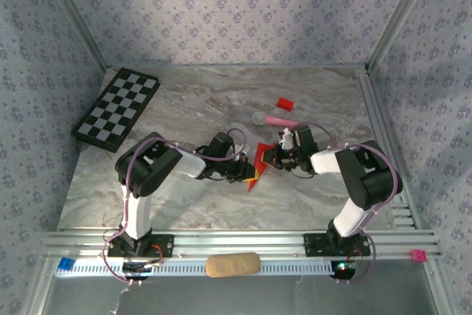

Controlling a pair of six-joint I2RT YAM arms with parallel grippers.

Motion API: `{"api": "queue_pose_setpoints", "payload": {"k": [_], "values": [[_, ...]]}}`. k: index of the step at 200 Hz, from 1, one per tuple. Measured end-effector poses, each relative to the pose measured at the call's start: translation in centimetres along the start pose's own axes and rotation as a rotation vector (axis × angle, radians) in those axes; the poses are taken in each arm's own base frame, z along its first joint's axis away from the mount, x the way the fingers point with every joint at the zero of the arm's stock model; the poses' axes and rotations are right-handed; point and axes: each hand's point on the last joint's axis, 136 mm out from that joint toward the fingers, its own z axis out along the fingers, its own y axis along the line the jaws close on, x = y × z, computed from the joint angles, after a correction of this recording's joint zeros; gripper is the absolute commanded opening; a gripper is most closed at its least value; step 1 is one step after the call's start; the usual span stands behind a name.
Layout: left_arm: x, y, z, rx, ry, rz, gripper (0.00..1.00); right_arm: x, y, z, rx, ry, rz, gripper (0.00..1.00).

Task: Fold a paper plane with a square sheet of paper (pick it up from the middle)
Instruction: Fold the wing for the fifth time at the center of the table.

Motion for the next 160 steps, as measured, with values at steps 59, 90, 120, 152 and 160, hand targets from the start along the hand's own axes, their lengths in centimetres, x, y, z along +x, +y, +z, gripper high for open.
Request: {"api": "queue_pose_setpoints", "payload": {"k": [59,90,120,152,160], "values": [[0.00,0.06,-0.02,-0.002,0.000,-0.002,0.00,-0.01,-0.40,0.52,0.005,0.015,0.012,0.10],[0.03,0.13,-0.02,-0.005,0.002,-0.003,0.07,-0.03,-0.41,0.62,0.005,0.020,0.015,0.10],[0.09,-0.15,-0.27,-0.006,0.003,0.013,0.17,-0.04,-0.42,0.68,0.007,0.024,0.019,0.10],[0.55,0.04,-0.77,-0.033,0.016,0.025,0.17,0.00,-0.37,0.74,0.010,0.028,0.022,0.10],[0.74,0.15,-0.87,-0.039,0.021,0.027,0.16,-0.02,-0.39,0.74,0.012,0.029,0.025,0.10]]}}
